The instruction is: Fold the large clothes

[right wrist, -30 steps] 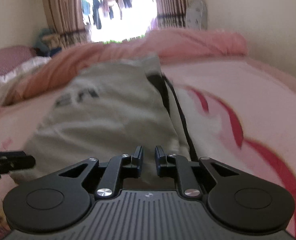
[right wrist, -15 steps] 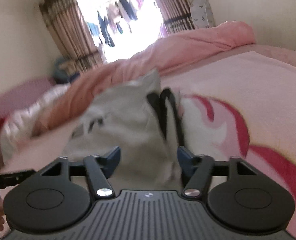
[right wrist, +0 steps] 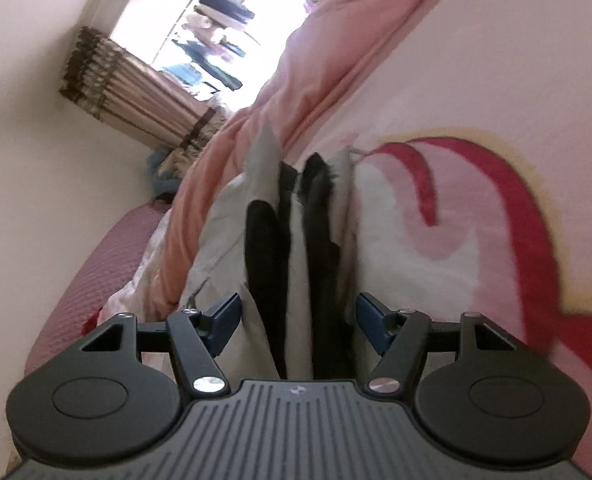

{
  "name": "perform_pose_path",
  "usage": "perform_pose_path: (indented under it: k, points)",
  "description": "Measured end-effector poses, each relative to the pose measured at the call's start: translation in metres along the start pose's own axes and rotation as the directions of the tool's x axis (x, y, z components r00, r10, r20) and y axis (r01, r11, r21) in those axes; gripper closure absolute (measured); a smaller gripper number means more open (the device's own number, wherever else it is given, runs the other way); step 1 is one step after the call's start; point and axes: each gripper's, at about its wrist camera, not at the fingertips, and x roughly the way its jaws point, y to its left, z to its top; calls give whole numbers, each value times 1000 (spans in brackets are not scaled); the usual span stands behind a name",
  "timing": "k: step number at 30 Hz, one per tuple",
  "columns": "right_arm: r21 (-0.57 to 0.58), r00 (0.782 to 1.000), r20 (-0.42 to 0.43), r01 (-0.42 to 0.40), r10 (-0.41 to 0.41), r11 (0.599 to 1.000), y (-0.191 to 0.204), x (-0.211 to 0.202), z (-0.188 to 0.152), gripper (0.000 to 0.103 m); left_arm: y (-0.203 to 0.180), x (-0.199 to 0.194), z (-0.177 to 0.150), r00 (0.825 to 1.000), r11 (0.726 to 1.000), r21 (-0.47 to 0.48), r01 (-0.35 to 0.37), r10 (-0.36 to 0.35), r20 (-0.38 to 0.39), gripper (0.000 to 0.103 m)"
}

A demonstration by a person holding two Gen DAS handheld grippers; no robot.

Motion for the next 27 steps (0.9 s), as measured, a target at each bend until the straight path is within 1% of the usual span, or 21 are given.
perform_pose_path:
  k: [3, 6, 7, 9, 10, 12, 16, 18, 19, 20, 21, 22, 23, 24, 25, 26, 27]
  points:
    - [-1, 999, -29, -37, 37, 999, 2, 12, 6, 26, 4, 8, 7, 999, 998, -25, 50, -51, -9, 16]
    - [-3, 997, -51, -60, 60, 998, 5, 24, 11, 26, 2, 16, 14, 996, 996, -17, 89, -90, -28, 16]
    - [-10, 996, -55, -65, 64, 998, 6, 26, 12, 25, -1, 19, 15, 995, 996, -3, 91, -91, -31, 16]
    - [-33, 995, -73, -71, 68, 997, 8, 30, 14, 24, -7, 26, 17, 995, 996, 27, 88, -87, -39, 12]
    - [-46, 994, -81, -75, 71, 996, 9, 31, 15, 24, -10, 32, 20, 995, 995, 38, 91, -90, -42, 8]
    - [-59, 994, -81, -78, 74, 995, 10, 33, 16, 24, -15, 39, 21, 995, 993, 66, 96, -93, -43, 7]
    - [-111, 997, -77, -34, 26, 993, 21, 38, 14, 22, -23, 48, 21, 996, 992, 99, 84, -81, -39, 7]
    - [-135, 997, -83, -7, -4, 991, 25, 41, 13, 21, -23, 50, 22, 996, 993, 86, 81, -78, -39, 7]
    - [-134, 996, -84, 4, -15, 991, 27, 42, 13, 23, -24, 48, 23, 997, 995, 65, 76, -74, -39, 9]
    - [-127, 996, -85, 13, -24, 992, 27, 42, 13, 24, -24, 48, 24, 997, 996, 49, 69, -67, -42, 13]
    - [-114, 996, -85, 24, -34, 993, 27, 41, 13, 31, -25, 48, 24, 998, 998, 33, 51, -50, -43, 18]
    - [-102, 996, -83, 30, -39, 994, 27, 41, 12, 39, -25, 46, 24, 999, 999, 25, 27, -26, -37, 30]
    - [-91, 996, -80, 33, -40, 995, 27, 39, 11, 43, -25, 45, 23, 999, 1000, 28, 1, 0, -33, 40]
    - [-80, 996, -73, 38, -44, 996, 28, 38, 10, 52, -27, 43, 22, 999, 999, 44, -15, 17, -31, 43]
    - [-73, 997, -67, 41, -46, 996, 29, 36, 10, 61, -31, 41, 20, 1000, 997, 71, -22, 24, -18, 51]
    - [-68, 997, -58, 43, -47, 997, 33, 35, 9, 64, -35, 40, 21, 1000, 996, 92, -24, 25, -8, 61]
    - [-66, 998, -49, 46, -50, 997, 36, 33, 8, 71, -39, 36, 21, 1000, 994, 102, -23, 24, -2, 65]
